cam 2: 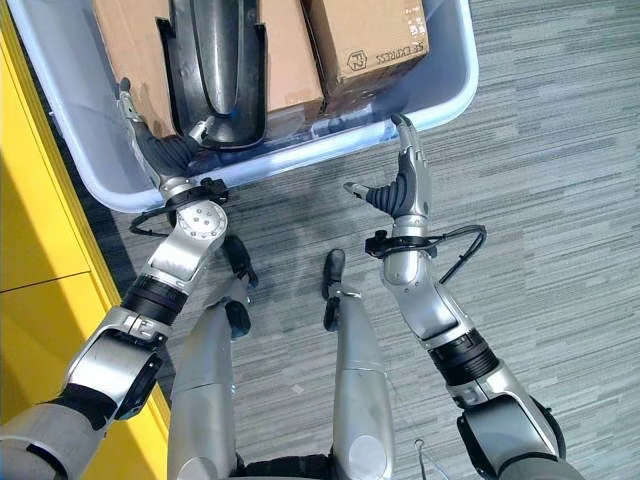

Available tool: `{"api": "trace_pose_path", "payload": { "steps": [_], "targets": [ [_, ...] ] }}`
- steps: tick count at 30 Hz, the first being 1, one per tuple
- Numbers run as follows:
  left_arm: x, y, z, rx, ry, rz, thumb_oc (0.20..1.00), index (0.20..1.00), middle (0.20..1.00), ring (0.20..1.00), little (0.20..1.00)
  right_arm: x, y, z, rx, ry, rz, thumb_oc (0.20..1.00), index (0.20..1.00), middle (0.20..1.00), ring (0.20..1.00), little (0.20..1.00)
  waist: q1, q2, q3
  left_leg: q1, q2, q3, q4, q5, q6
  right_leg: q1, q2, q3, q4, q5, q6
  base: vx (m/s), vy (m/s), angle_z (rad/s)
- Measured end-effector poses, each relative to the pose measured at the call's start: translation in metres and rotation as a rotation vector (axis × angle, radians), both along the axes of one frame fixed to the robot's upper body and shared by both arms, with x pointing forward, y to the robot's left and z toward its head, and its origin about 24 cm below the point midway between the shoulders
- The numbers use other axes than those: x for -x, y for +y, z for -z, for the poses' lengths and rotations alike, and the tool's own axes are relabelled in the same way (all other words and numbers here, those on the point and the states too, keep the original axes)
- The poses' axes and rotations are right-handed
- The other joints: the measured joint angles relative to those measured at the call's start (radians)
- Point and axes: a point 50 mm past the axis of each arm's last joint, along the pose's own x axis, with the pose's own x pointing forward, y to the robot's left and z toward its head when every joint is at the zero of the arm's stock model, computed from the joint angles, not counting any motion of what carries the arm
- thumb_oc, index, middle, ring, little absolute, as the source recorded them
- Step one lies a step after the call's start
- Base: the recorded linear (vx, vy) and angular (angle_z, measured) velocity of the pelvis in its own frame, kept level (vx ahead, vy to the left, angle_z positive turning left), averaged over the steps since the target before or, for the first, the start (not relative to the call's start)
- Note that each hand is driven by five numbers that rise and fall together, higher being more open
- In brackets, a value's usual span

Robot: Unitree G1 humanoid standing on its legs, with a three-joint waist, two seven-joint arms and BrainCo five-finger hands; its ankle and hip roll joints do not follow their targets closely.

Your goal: Move parts from the plastic box to the shelf.

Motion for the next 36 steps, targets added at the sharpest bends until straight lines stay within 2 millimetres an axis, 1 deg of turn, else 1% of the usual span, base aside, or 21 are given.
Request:
{"api": "trace_pose_path", "payload": {
  "steps": [2,5,8,12,13,15,17,19,24,26,27,30,32,33,36],
  "targets": [
    [0.000,0.003,-0.004,0.002,-0.023,-0.013,1.000,1.000,1.000,1.000,1.000,0.000,0.000,-0.002,-0.005,-0.012,0.007,1.000,1.000,1.000,1.000,1.000,-0.001,0.000,0.000,-0.013,0.003,-0.003,0.014,-0.002,0.003,-0.009,0.000,-0.003,0.008,-0.001,0.000,0.03,0.006,0.01],
    [-0.006,0.006,-0.008,-0.014,-0.007,-0.033,1.000,1.000,1.000,1.000,1.000,-0.002,0.001,-0.001,-0.011,-0.001,0.005,1.000,1.000,1.000,1.000,1.000,-0.002,-0.001,0.000,-0.020,0.008,-0.004,0.033,-0.011,0.009,-0.010,-0.001,-0.003,0.015,-0.003,0.001,0.03,0.035,-0.01],
    [-0.006,0.002,-0.012,-0.019,-0.026,-0.016,1.000,1.000,1.000,1.000,1.000,-0.003,0.000,-0.001,-0.017,-0.001,0.012,1.000,1.000,1.000,1.000,1.000,-0.003,-0.001,0.000,-0.038,0.010,-0.006,0.050,-0.018,0.011,-0.024,-0.005,-0.002,0.025,-0.007,0.005,0.03,0.049,0.01],
    [-0.006,-0.007,-0.022,-0.051,-0.061,0.015,1.000,1.000,1.000,1.000,1.000,-0.005,0.000,-0.009,-0.027,-0.023,0.028,1.000,1.000,1.000,1.000,1.000,-0.007,-0.001,-0.001,-0.071,0.010,-0.004,0.086,-0.032,0.021,-0.053,-0.013,0.007,0.050,-0.015,0.012,0.04,0.022,0.00],
    [-0.006,-0.013,-0.031,-0.072,-0.086,0.036,1.000,1.000,1.000,1.000,1.000,-0.005,-0.004,-0.010,-0.017,-0.029,0.044,1.000,1.000,1.000,1.000,1.000,-0.006,-0.003,-0.002,-0.091,0.009,-0.004,0.098,-0.033,0.022,-0.073,-0.016,0.009,0.058,-0.016,0.010,0.05,0.009,0.01],
    [-0.007,-0.018,-0.035,-0.110,-0.093,0.065,1.000,1.000,1.000,1.000,1.000,-0.004,-0.009,-0.011,-0.001,-0.031,0.052,1.000,1.000,1.000,1.000,1.000,-0.008,-0.004,-0.002,-0.105,0.009,-0.006,0.109,-0.037,0.027,-0.083,-0.017,0.010,0.063,-0.016,0.011,0.02,0.006,0.00],
    [-0.007,-0.021,-0.037,-0.120,-0.097,0.084,1.000,1.000,1.000,1.000,1.000,-0.005,-0.008,-0.012,-0.001,-0.033,0.051,1.000,1.000,1.000,1.000,1.000,-0.010,-0.006,-0.003,-0.112,0.009,-0.004,0.115,-0.042,0.035,-0.088,-0.017,0.013,0.062,-0.015,0.012,0.00,0.011,-0.02],
    [-0.008,-0.025,-0.045,-0.143,-0.107,0.113,1.000,1.000,1.000,1.000,1.000,-0.005,-0.008,-0.014,-0.002,-0.041,0.052,1.000,1.000,1.000,1.000,1.000,-0.011,-0.016,-0.006,-0.120,0.008,0.003,0.117,-0.042,0.036,-0.102,-0.018,0.022,0.062,-0.011,0.016,0.02,0.017,-0.06],
    [-0.007,-0.039,-0.054,-0.193,-0.129,0.151,1.000,1.000,1.000,1.000,1.000,-0.004,-0.010,-0.017,-0.003,-0.056,0.041,1.000,1.000,1.000,1.000,1.000,-0.027,-0.028,-0.009,-0.153,0.010,0.008,0.148,-0.056,0.044,-0.131,-0.017,0.035,0.074,-0.010,0.020,0.01,0.007,-0.04],
    [-0.006,-0.046,-0.062,-0.207,-0.143,0.168,1.000,1.000,1.000,1.000,1.000,-0.004,-0.013,-0.018,0.014,-0.052,0.036,1.000,1.000,1.000,1.000,1.000,-0.035,-0.053,-0.014,-0.175,0.015,0.008,0.166,-0.065,0.048,-0.149,-0.015,0.038,0.081,-0.010,0.023,0.01,0.003,-0.09],
    [-0.006,-0.046,-0.063,-0.184,-0.146,0.167,1.000,1.000,1.000,1.000,1.000,-0.005,-0.015,-0.017,0.017,-0.045,0.046,1.000,1.000,1.000,1.000,1.000,-0.035,-0.058,-0.017,-0.181,0.017,0.009,0.173,-0.070,0.043,-0.157,-0.013,0.039,0.081,-0.010,0.023,0.00,-0.001,-0.07],
    [-0.007,-0.045,-0.066,-0.103,-0.140,0.194,1.000,1.000,1.000,1.000,1.000,-0.007,-0.018,-0.018,-0.003,-0.036,0.050,1.000,1.000,1.000,1.000,1.000,-0.029,-0.067,-0.023,-0.188,0.018,0.013,0.176,-0.070,0.043,-0.166,-0.016,0.044,0.083,-0.008,0.024,0.01,-0.002,-0.07],
    [-0.007,-0.045,-0.068,-0.059,-0.142,0.208,1.000,1.000,1.000,1.000,1.000,-0.010,-0.022,-0.014,-0.011,-0.003,0.069,1.000,1.000,1.000,1.000,1.000,-0.028,-0.076,-0.031,-0.200,0.021,0.012,0.180,-0.075,0.045,-0.177,-0.016,0.049,0.090,-0.008,0.024,0.01,-0.023,-0.01],
    [-0.006,-0.046,-0.073,-0.034,-0.163,0.216,1.000,1.000,1.000,1.000,1.000,-0.013,-0.026,-0.008,-0.016,0.037,0.087,1.000,1.000,1.000,1.000,1.000,-0.027,-0.087,-0.039,-0.219,0.021,0.004,0.188,-0.076,0.042,-0.192,-0.014,0.048,0.095,-0.008,0.024,0.01,-0.049,-0.01],
    [-0.004,-0.043,-0.088,0.023,-0.217,0.176,1.000,1.000,1.000,1.000,1.000,-0.014,-0.029,-0.001,-0.022,0.070,0.100,1.000,1.000,1.000,1.000,1.000,-0.028,-0.096,-0.045,-0.248,0.026,-0.006,0.207,-0.077,0.041,-0.212,-0.007,0.046,0.102,-0.007,0.024,0.00,-0.027,0.00]
  ]
}}
